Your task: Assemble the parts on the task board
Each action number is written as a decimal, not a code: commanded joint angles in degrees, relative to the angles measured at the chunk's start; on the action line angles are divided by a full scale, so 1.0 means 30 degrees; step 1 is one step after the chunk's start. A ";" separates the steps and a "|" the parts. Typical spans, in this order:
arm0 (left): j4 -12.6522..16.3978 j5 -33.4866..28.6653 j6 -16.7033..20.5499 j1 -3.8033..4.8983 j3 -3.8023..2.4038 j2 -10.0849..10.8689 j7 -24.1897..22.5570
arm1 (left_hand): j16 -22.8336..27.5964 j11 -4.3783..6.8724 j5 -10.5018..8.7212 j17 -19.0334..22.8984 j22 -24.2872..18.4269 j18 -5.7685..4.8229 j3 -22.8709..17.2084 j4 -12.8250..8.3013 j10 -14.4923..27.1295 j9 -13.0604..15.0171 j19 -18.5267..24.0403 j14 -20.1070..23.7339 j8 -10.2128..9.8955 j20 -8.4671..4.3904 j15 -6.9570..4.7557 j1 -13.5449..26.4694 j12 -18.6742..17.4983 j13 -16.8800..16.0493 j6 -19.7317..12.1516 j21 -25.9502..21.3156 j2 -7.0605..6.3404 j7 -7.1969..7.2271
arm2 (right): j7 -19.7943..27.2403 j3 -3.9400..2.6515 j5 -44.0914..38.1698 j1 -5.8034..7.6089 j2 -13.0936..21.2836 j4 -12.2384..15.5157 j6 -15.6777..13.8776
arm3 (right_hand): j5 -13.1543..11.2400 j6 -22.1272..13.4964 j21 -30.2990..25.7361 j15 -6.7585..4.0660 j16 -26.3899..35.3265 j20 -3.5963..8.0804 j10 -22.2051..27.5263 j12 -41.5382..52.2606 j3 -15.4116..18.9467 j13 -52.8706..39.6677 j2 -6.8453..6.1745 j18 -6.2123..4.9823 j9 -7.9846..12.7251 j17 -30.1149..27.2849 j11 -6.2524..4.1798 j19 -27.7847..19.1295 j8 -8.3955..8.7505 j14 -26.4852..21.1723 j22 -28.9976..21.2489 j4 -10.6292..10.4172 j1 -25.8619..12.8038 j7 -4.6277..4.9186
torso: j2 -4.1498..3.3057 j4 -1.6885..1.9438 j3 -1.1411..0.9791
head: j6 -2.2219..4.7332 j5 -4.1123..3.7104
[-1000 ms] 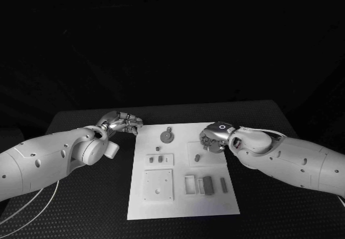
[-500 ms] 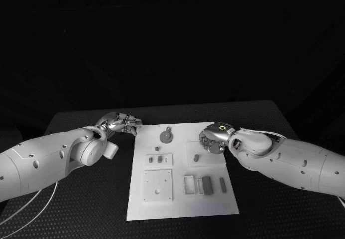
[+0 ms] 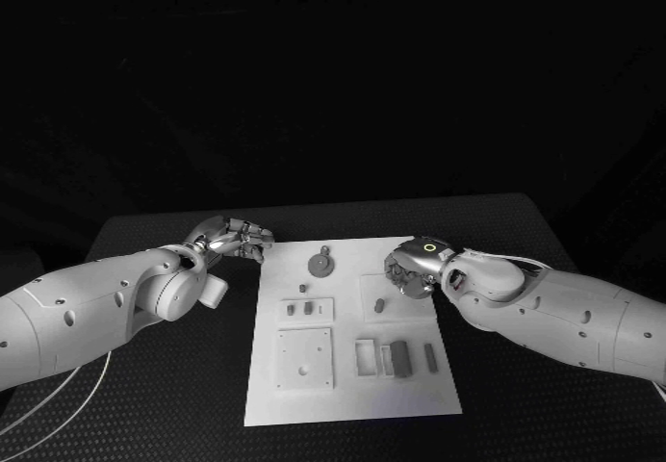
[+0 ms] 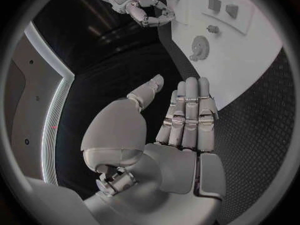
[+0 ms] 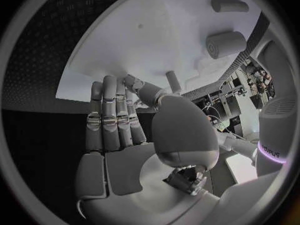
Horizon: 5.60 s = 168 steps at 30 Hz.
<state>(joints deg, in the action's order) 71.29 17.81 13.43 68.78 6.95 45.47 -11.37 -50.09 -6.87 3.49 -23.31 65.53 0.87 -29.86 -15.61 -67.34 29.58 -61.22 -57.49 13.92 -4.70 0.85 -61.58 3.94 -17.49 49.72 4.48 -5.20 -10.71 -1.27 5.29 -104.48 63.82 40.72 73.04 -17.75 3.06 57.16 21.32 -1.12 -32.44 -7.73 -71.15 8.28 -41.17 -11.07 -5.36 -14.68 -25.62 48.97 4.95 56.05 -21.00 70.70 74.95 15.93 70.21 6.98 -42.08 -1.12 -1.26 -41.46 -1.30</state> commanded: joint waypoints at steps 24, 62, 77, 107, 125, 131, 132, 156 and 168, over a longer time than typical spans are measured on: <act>0.0000 -0.0022 -0.0224 0.0021 -0.0014 -0.0020 -0.0027 | 0.0065 0.0015 0.0045 -0.0108 -0.0020 0.0042 0.0052 -0.0025 0.0229 -0.0038 -0.0233 -0.0172 0.0085 0.0010 0.0044 0.0114 -0.0026 -0.0052 -0.0144 -0.0037 -0.0049 0.0019 | -0.0380 0.0274 0.0401 -0.0389 -0.0100 -0.0051 0.1474 | -0.0062 0.0602 0.0177 -0.0186 -0.0242 0.0128 -0.0875 0.0134 -0.0094 0.0159 -0.0151 -0.0105 -0.0387 0.0104 -0.0243 0.0385 -0.0422 0.0293 0.0374 0.0202 -0.0872 -0.0240 | -0.0002 0.0004 -0.0004 | -0.0077 0.0008; -0.0200 -0.0024 -0.0193 0.0023 -0.0014 -0.0003 0.0032 | 0.0096 0.0000 0.0052 -0.0161 -0.0032 0.0048 0.0067 -0.0002 0.0293 -0.0051 -0.0253 -0.0177 0.0107 0.0013 0.0051 0.0144 -0.0030 -0.0062 -0.0166 -0.0061 -0.0079 0.0012 | -0.0563 -0.0133 0.0934 0.0188 0.0368 0.0726 0.0797 | -0.0062 0.0778 0.0227 -0.0287 -0.0355 0.0219 -0.1162 0.0134 -0.0017 -0.0012 -0.0223 -0.0105 -0.0676 0.0150 -0.0362 0.0516 -0.0589 0.0415 0.0394 0.0247 -0.1063 -0.0350 | -0.0001 0.0008 0.0007 | -0.0023 0.0074; -0.0253 -0.0046 -0.0228 0.0023 -0.0014 -0.0012 0.0076 | 0.0108 -0.0009 0.0052 -0.0181 -0.0037 0.0050 0.0071 0.0007 0.0328 -0.0057 -0.0261 -0.0179 0.0114 0.0015 0.0055 0.0156 -0.0035 -0.0064 -0.0176 -0.0069 -0.0095 0.0011 | -0.0380 -0.0360 0.1913 0.0485 0.0563 0.0878 0.1462 | -0.0062 0.0771 0.0223 -0.0287 -0.0354 0.0222 -0.1168 0.0119 -0.0019 -0.0026 -0.0224 -0.0105 -0.0706 0.0149 -0.0363 0.0516 -0.0592 0.0410 0.0392 0.0245 -0.1081 -0.0350 | -0.0001 -0.0004 -0.0001 | -0.0060 0.0064; -0.0247 -0.0127 -0.0065 0.0028 -0.0014 -0.0069 0.0081 | 0.0137 -0.0016 0.0055 -0.0229 -0.0047 0.0059 0.0065 0.0009 0.0368 -0.0066 -0.0272 -0.0184 0.0141 0.0018 0.0060 0.0145 -0.0025 -0.0076 -0.0182 -0.0088 -0.0120 0.0013 | -0.0486 -0.0847 0.1624 0.0653 0.0233 0.4520 0.1101 | -0.0061 0.0744 0.0218 -0.0293 -0.0360 0.0235 -0.1174 0.0076 -0.0044 -0.0060 -0.0207 -0.0105 -0.0780 0.0149 -0.0365 0.0527 -0.0596 0.0407 0.0389 0.0252 -0.1082 -0.0351 | 0.0027 0.0007 0.0043 | -0.0099 0.1214; -0.0271 -0.0178 0.0197 0.0082 -0.0014 -0.0146 0.0156 | 0.0156 -0.0014 0.0056 -0.0261 -0.0051 0.0064 0.0058 0.0006 0.0368 -0.0069 -0.0282 -0.0187 0.0169 0.0020 0.0061 0.0128 -0.0010 -0.0091 -0.0169 -0.0097 -0.0141 0.0021 | -0.0727 0.0122 -0.0463 0.0651 -0.2085 0.4503 0.1365 | -0.0061 0.0724 0.0216 -0.0294 -0.0362 0.0240 -0.1174 0.0052 -0.0059 -0.0076 -0.0192 -0.0105 -0.0816 0.0150 -0.0364 0.0531 -0.0593 0.0405 0.0389 0.0254 -0.1071 -0.0348 | 0.0018 -0.0033 0.0040 | -0.0429 0.2200; -0.0284 -0.0180 0.0225 0.0102 -0.0014 -0.0228 0.0100 | 0.0162 -0.0011 0.0054 -0.0272 -0.0052 0.0065 0.0056 0.0007 0.0360 -0.0068 -0.0286 -0.0190 0.0182 0.0022 0.0060 0.0123 -0.0002 -0.0098 -0.0158 -0.0099 -0.0149 0.0025 | -0.0718 0.0765 -0.0749 0.0624 -0.2700 0.4329 0.1456 | -0.0061 0.0716 0.0216 -0.0294 -0.0364 0.0242 -0.1170 0.0042 -0.0064 -0.0081 -0.0185 -0.0105 -0.0828 0.0150 -0.0363 0.0533 -0.0591 0.0406 0.0389 0.0254 -0.1067 -0.0347 | -0.0009 -0.0001 0.0014 | -0.0533 0.2266; -0.0282 -0.0180 0.0217 0.0105 -0.0014 -0.0234 0.0094 | 0.0163 -0.0011 0.0054 -0.0274 -0.0052 0.0065 0.0056 0.0008 0.0359 -0.0068 -0.0287 -0.0190 0.0184 0.0022 0.0060 0.0124 -0.0001 -0.0099 -0.0157 -0.0099 -0.0149 0.0025 | -0.0704 0.0842 -0.0767 0.0604 -0.2775 0.4291 0.1482 | -0.0061 0.0714 0.0216 -0.0294 -0.0364 0.0243 -0.1169 0.0040 -0.0065 -0.0082 -0.0182 -0.0105 -0.0831 0.0150 -0.0362 0.0534 -0.0591 0.0406 0.0389 0.0254 -0.1066 -0.0346 | -0.0010 0.0005 0.0016 | -0.0583 0.2306; -0.0277 -0.0185 0.0181 0.0116 -0.0016 -0.0245 0.0083 | 0.0188 -0.0010 0.0052 -0.0309 -0.0058 0.0064 0.0059 0.0029 0.0358 -0.0074 -0.0293 -0.0193 0.0209 0.0027 0.0060 0.0139 0.0008 -0.0117 -0.0150 -0.0110 -0.0162 0.0032 | -0.0453 0.2048 -0.0879 0.0104 -0.3180 0.4324 0.1789 | -0.0061 0.0682 0.0213 -0.0292 -0.0370 0.0247 -0.1162 0.0002 -0.0071 -0.0104 -0.0173 -0.0105 -0.0882 0.0152 -0.0357 0.0539 -0.0584 0.0407 0.0390 0.0259 -0.1063 -0.0339 | -0.0006 0.0005 0.0009 | -0.0959 0.2660; -0.0286 -0.0185 0.0128 0.0116 -0.0016 -0.0241 0.0109 | 0.0201 -0.0013 0.0052 -0.0326 -0.0061 0.0064 0.0060 0.0042 0.0371 -0.0081 -0.0295 -0.0193 0.0215 0.0028 0.0062 0.0149 0.0004 -0.0122 -0.0161 -0.0116 -0.0162 0.0030 | -0.0473 0.2100 -0.0939 0.0054 -0.3226 0.4208 0.1857 | -0.0061 0.0672 0.0209 -0.0290 -0.0371 0.0246 -0.1166 -0.0014 -0.0071 -0.0118 -0.0170 -0.0105 -0.0909 0.0152 -0.0356 0.0536 -0.0583 0.0403 0.0389 0.0258 -0.1068 -0.0336 | -0.0002 -0.0004 0.0018 | -0.1013 0.2693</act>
<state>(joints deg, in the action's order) 70.35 17.61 13.91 69.05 6.95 44.83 -10.68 -49.87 -6.88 3.49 -24.20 65.40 0.85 -29.86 -15.61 -66.51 29.41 -61.62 -57.69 14.36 -4.67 1.07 -61.36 3.94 -17.77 49.41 4.48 -5.43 -10.40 -3.10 11.56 -106.40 64.08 31.15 85.69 -12.99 3.05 58.93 21.63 -1.96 -33.23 -6.87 -74.22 8.57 -41.28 -11.33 -6.13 -14.68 -28.25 49.34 3.78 57.33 -22.61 71.55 74.93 16.70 67.50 5.99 -42.08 -1.14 -1.20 -44.48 6.77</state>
